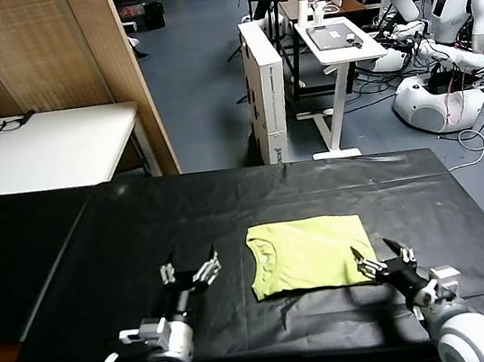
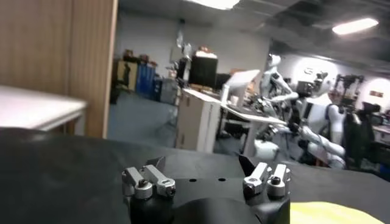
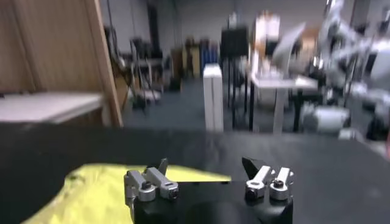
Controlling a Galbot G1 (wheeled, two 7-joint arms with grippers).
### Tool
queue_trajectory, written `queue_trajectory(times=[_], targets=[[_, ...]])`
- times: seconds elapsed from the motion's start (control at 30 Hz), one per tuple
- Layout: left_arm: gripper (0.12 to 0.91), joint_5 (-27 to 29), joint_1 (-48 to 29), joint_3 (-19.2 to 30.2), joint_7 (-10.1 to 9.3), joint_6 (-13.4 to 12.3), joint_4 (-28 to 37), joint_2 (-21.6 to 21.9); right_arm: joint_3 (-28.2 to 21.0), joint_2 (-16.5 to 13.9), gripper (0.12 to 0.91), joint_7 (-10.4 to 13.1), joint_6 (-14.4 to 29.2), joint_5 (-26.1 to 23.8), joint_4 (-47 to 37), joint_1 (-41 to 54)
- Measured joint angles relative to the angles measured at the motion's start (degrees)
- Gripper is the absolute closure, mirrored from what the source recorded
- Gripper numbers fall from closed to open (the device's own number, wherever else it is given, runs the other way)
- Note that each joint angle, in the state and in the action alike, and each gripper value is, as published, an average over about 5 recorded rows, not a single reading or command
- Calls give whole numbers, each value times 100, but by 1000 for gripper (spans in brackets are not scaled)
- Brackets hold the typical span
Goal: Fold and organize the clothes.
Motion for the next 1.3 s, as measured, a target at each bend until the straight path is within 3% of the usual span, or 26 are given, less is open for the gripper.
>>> queue_trajectory(times=[0.2, 0.37, 0.53, 0.77, 1.3], targets=[[123, -347, 408, -206, -200, -20, -237, 586, 293, 25, 119, -180, 1281, -617, 295, -514], [123, -626, 941, -464, -398, 33, -516, 1073, 506, 106, 118, -110, 1721, -1016, 594, -937], [123, -756, 1644, -829, -374, 89, -767, 1311, 694, 276, 118, -30, 1823, -1255, 840, -1417], [123, -719, 2472, -1265, -414, 217, -1120, 1307, 802, 536, 118, 15, 1824, -1344, 1150, -2240], [123, -663, 3347, -1693, -389, 159, -1486, 1218, 688, 708, 118, 377, 1777, -1559, 1273, -3050]])
